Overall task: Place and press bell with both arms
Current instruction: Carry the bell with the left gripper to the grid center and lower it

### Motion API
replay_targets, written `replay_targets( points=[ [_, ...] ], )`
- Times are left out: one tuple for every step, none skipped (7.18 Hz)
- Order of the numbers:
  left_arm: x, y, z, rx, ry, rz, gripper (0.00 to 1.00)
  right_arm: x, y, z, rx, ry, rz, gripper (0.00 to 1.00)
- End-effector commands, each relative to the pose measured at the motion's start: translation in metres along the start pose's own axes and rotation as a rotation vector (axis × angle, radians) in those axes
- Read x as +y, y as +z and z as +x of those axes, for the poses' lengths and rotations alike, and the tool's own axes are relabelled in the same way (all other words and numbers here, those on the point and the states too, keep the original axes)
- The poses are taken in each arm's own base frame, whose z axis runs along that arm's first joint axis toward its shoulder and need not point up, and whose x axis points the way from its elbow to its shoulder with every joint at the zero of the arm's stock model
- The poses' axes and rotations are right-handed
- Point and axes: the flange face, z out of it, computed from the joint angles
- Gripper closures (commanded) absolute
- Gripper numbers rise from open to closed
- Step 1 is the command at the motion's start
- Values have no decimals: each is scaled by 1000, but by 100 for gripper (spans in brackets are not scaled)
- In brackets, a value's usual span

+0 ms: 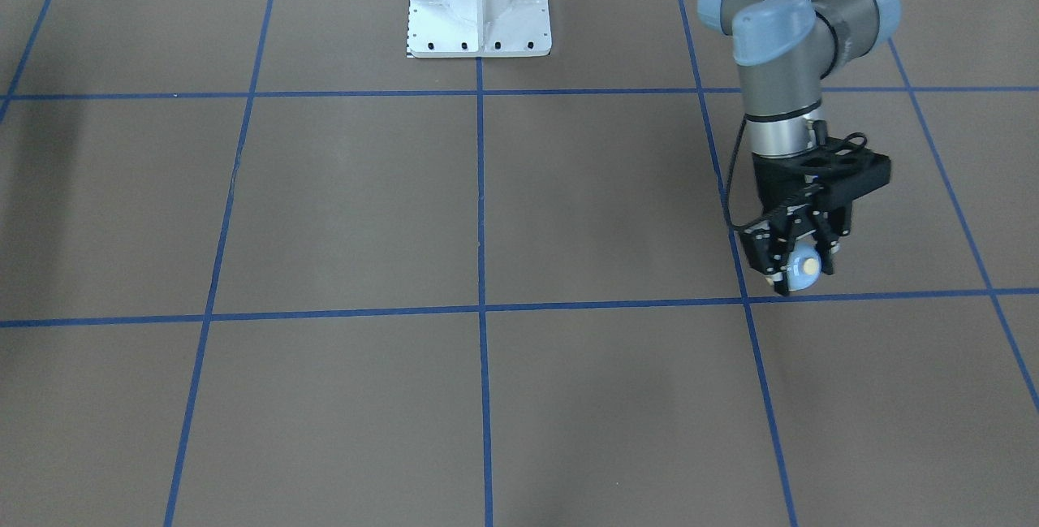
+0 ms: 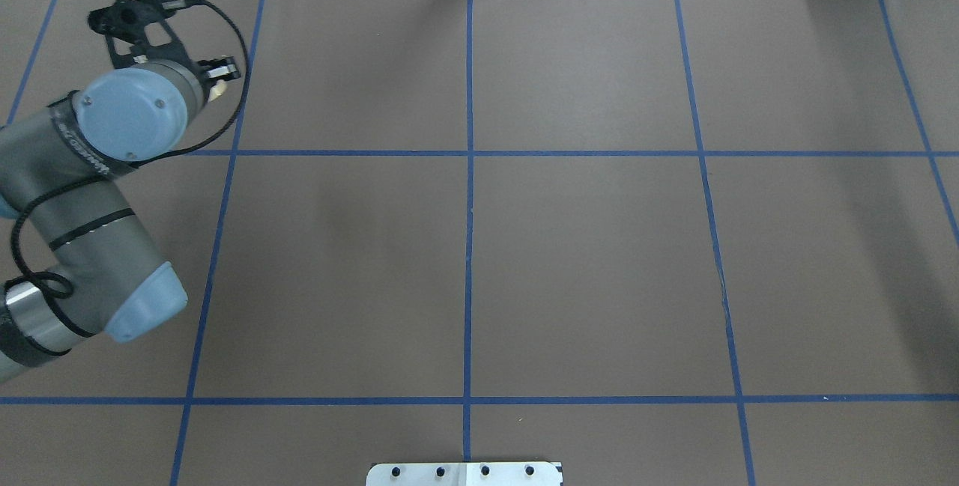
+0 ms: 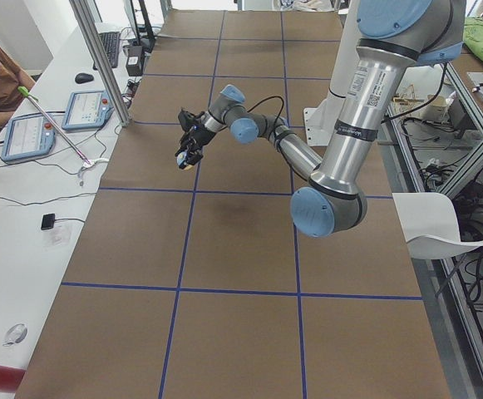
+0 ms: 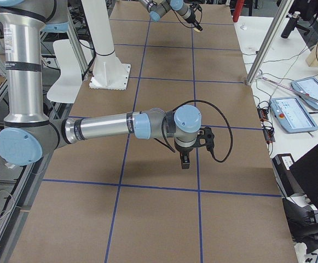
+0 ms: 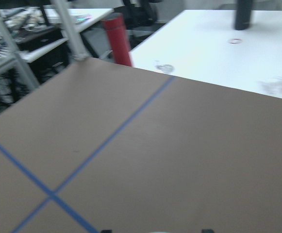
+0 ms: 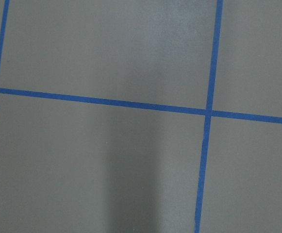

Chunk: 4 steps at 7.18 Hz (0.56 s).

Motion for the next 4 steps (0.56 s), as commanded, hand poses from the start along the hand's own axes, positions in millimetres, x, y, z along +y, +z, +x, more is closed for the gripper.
replay_targets(
  points=[
    [27, -40, 85, 246, 86, 42, 100, 0, 1, 1, -4, 3, -2, 0],
    [40, -53, 122, 297, 105, 32, 100, 0, 1, 1, -4, 3, -2, 0],
    [55, -60, 157, 314, 114, 39, 100, 0, 1, 0, -3, 1, -3, 0],
    [82, -51, 187, 308, 128, 66, 100, -1, 3, -1, -3, -2, -6, 0]
  ],
)
